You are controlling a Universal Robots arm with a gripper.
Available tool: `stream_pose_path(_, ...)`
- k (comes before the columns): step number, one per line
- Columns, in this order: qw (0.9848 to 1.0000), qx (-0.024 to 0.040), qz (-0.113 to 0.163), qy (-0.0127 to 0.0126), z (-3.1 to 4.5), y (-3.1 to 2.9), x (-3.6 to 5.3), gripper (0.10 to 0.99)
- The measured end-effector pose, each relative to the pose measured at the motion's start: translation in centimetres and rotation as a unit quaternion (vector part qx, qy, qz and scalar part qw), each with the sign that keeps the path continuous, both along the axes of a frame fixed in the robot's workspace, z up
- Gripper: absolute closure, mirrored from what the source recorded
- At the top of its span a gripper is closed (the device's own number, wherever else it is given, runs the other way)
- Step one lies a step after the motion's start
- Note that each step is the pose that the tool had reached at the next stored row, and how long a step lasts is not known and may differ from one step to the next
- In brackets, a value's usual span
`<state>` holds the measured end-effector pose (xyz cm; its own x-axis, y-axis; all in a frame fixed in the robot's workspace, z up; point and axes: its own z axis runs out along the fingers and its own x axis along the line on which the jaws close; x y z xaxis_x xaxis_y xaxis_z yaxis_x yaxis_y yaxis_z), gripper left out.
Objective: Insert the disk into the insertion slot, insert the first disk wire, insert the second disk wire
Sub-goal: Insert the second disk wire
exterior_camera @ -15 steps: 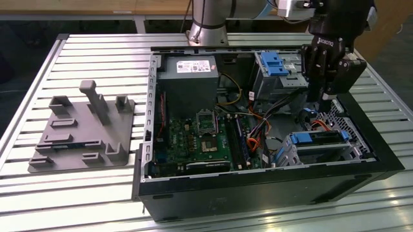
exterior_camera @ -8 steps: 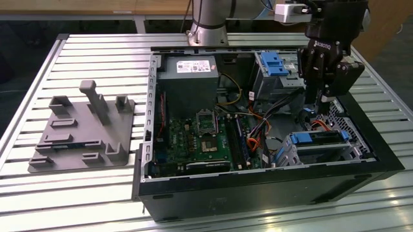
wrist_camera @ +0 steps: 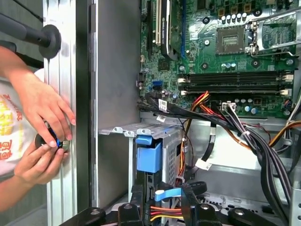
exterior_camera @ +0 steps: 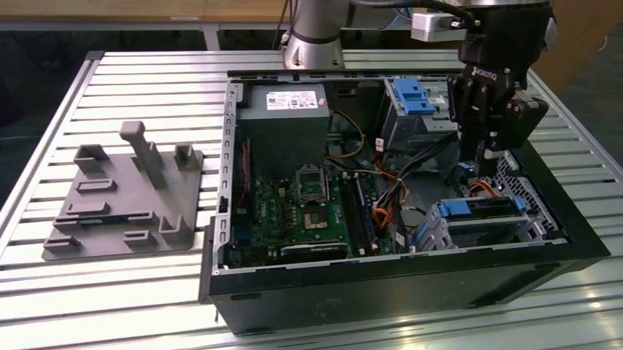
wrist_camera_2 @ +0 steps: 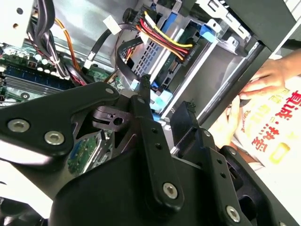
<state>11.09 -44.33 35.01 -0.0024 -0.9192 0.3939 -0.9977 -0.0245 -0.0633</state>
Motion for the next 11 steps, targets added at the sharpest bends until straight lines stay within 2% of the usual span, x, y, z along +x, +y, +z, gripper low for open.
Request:
stream_pose_path(2, 1.0000, 0.0000, 0.000, -0.0020, -0.07, -0.21, -0.10, 0.635)
stream_pose_path(5, 1.0000, 0.0000, 0.000, -0.0070, -0.31, -0.26, -0.21, 0.635)
stream_pose_path(7, 1.0000, 0.0000, 0.000, -0.0094, -0.46, -0.26, -0.24, 0.635)
stream_pose_path(9, 0.9999, 0.0000, 0.000, -0.0109, -0.60, -0.26, -0.30, 0.635)
stream_pose_path(11, 0.9999, 0.0000, 0.000, -0.0111, -0.76, -0.26, -0.38, 0.635)
